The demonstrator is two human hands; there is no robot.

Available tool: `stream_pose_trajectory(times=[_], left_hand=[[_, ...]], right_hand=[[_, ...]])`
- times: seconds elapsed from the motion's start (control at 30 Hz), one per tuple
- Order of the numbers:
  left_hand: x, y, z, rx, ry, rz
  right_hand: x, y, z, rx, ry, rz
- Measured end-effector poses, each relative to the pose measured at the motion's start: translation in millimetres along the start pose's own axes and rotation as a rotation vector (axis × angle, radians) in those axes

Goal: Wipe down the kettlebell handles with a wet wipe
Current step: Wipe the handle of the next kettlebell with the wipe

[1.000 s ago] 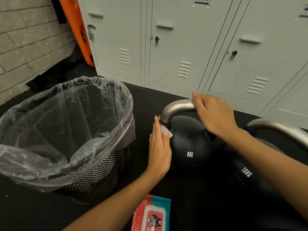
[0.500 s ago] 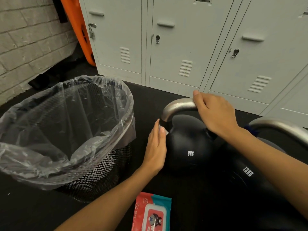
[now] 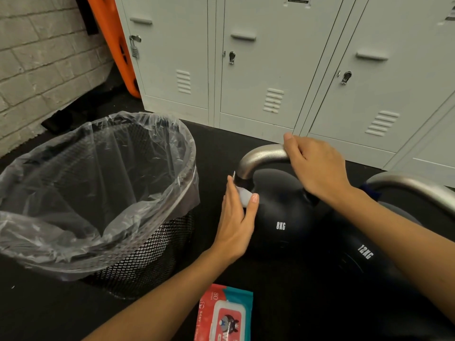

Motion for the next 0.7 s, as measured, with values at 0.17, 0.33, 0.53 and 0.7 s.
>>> stream_pose_trajectory(times=[0.17, 0.33, 0.53, 0.7], left_hand=[[9.7, 6.6, -26.0, -0.117, -0.076, -0.116], [16.5, 22.2, 3.3, 0.087, -0.318, -0.072], [31.5, 41.5, -32.9, 0.059, -0.485, -0.082], [25.2, 35.0, -10.9, 0.134, -0.476, -0.085]], right_hand=[[0.2, -0.6, 0.1, 0.008, 0.015, -0.011], [0.0, -0.4, -0.1, 0.015, 0.025, -0.004], [0.5, 0.3, -1.2, 0.026, 0.035, -0.012], [0.1, 0.9, -4.6, -0.012, 0.078, 0.032]])
Point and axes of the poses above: each hand's wrist, its own y-axis towards the middle knuckle, its own x-axis out of the back of the hand, z = x × y, the point moved 9 cm from there along y, towards the middle knuckle, and after that the axes turned 11 degrees about y, right-handed, at the moved point
